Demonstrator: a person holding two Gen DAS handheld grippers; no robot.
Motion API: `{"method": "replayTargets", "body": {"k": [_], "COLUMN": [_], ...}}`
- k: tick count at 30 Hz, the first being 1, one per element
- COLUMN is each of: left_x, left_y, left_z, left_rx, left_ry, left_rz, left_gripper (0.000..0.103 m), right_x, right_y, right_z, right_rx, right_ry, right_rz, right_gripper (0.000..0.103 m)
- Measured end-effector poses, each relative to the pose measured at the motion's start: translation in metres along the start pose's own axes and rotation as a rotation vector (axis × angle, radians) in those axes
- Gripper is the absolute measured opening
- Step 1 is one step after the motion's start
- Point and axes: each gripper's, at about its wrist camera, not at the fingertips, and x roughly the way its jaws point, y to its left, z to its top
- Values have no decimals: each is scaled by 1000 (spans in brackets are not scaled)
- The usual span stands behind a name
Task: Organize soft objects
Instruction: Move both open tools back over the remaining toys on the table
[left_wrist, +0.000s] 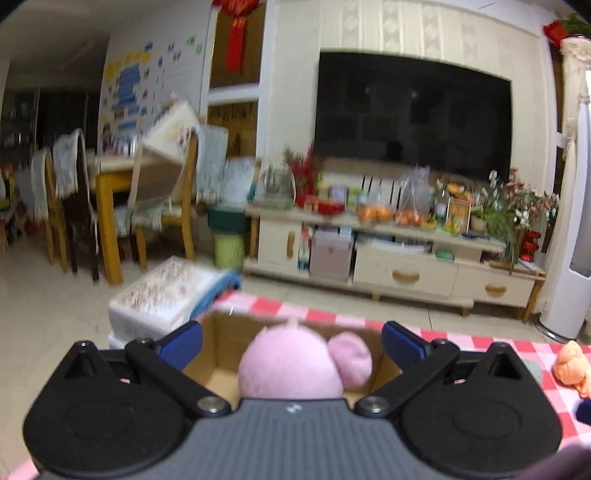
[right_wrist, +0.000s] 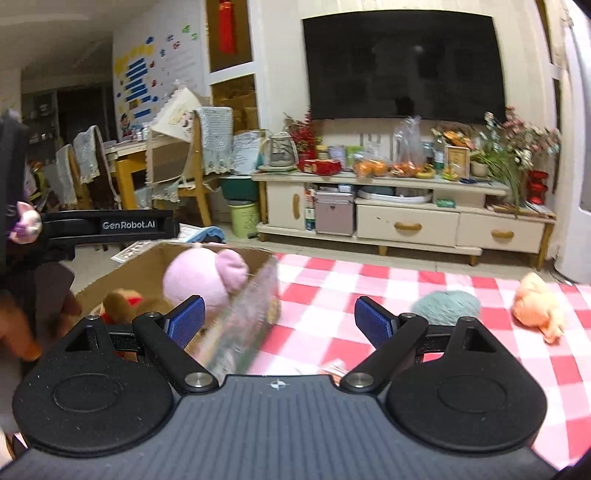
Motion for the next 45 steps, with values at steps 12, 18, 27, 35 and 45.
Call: {"method": "replayTargets", "body": {"k": [12,18,27,35,45], "left_x": [-21,-45,-74,-88,-103], "left_y": [-29,-49,-79,-99,-117], "left_z": [7,-5,-20,-38,-61], "left_rx": [162,234,290,311,325], "left_ry": [-147,-100,-109,-66,-10], "left_rz": [71,45,-37,-79,-107], "left_gripper": [102,102,102,102,102], "right_x": [-8,-16,-35,-47,-60], "right_y": [-44,-43,-47,-62,-77], "right_z": [-23,-26,-31,-40,-53], "right_rx": [95,82,52,57,88], "right_ry": [20,22,6,11,14], "right_rz": [-65,-73,-104,-138,-175], "right_gripper": [103,103,103,103,103]}}
